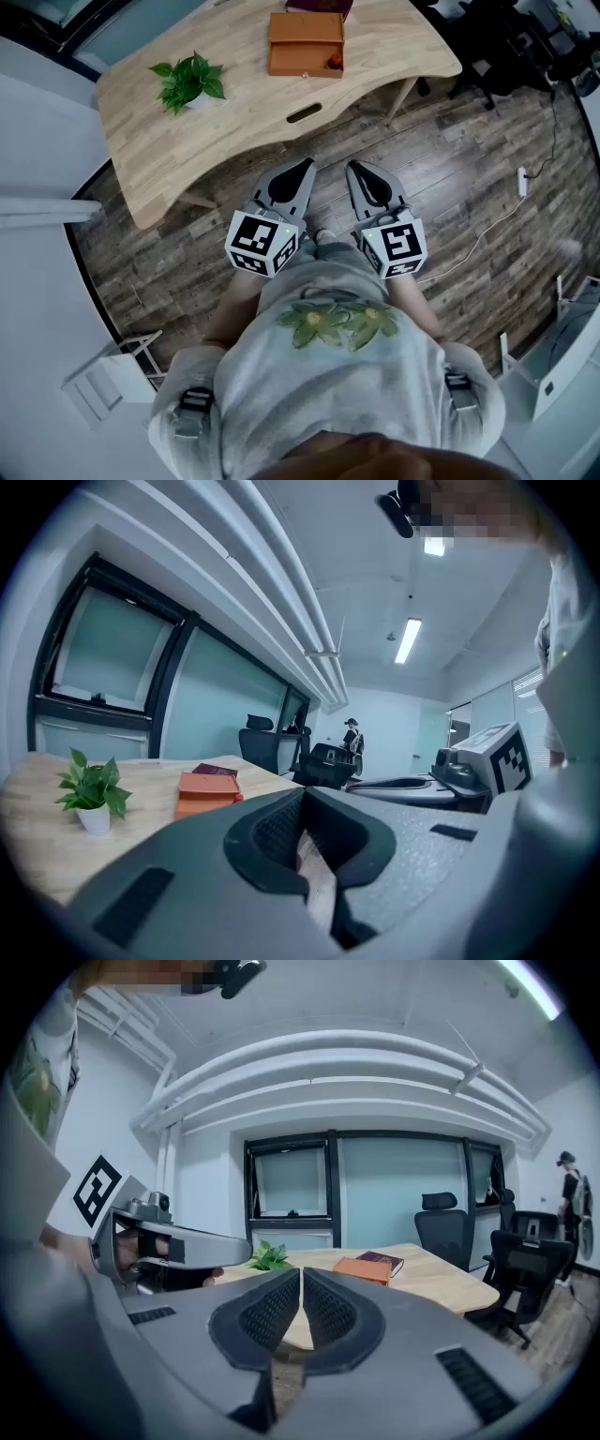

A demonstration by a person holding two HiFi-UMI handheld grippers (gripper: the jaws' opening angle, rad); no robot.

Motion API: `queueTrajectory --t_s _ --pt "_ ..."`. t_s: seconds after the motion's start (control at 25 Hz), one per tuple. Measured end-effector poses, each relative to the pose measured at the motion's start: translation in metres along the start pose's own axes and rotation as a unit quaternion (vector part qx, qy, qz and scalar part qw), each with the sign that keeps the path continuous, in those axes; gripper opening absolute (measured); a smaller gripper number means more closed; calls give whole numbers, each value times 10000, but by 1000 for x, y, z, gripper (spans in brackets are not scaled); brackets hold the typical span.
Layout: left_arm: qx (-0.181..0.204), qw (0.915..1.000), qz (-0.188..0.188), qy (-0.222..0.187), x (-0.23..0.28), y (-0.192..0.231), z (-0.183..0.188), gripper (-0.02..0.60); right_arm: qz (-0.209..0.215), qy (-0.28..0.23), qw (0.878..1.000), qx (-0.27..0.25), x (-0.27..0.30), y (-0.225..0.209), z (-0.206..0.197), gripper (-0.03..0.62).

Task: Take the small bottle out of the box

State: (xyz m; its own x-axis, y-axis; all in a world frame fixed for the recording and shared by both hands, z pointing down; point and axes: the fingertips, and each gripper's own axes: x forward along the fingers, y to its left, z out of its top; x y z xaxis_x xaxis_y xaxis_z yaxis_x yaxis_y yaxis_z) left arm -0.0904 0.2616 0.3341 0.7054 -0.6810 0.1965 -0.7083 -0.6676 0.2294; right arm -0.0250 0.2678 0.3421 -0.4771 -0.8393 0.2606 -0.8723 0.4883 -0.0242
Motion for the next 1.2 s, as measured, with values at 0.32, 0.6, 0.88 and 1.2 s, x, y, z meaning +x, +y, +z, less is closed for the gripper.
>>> queueTrajectory --t_s 0.32,0.6,0.88,1.2 --pt "25 9998 -172 62 -4 17 -5 8 -134 11 9999 -100 17 11 -3 17" --pt "-59 9995 -226 221 3 41 -15 8 -343 -17 9994 -12 33 -2 -7 17" --pt "-27 9993 -204 317 44 69 -9 8 -325 -126 9993 116 65 -38 0 17" --pt "114 9996 -101 243 103 101 24 8 -284 -295 9991 77 110 -95 30 17"
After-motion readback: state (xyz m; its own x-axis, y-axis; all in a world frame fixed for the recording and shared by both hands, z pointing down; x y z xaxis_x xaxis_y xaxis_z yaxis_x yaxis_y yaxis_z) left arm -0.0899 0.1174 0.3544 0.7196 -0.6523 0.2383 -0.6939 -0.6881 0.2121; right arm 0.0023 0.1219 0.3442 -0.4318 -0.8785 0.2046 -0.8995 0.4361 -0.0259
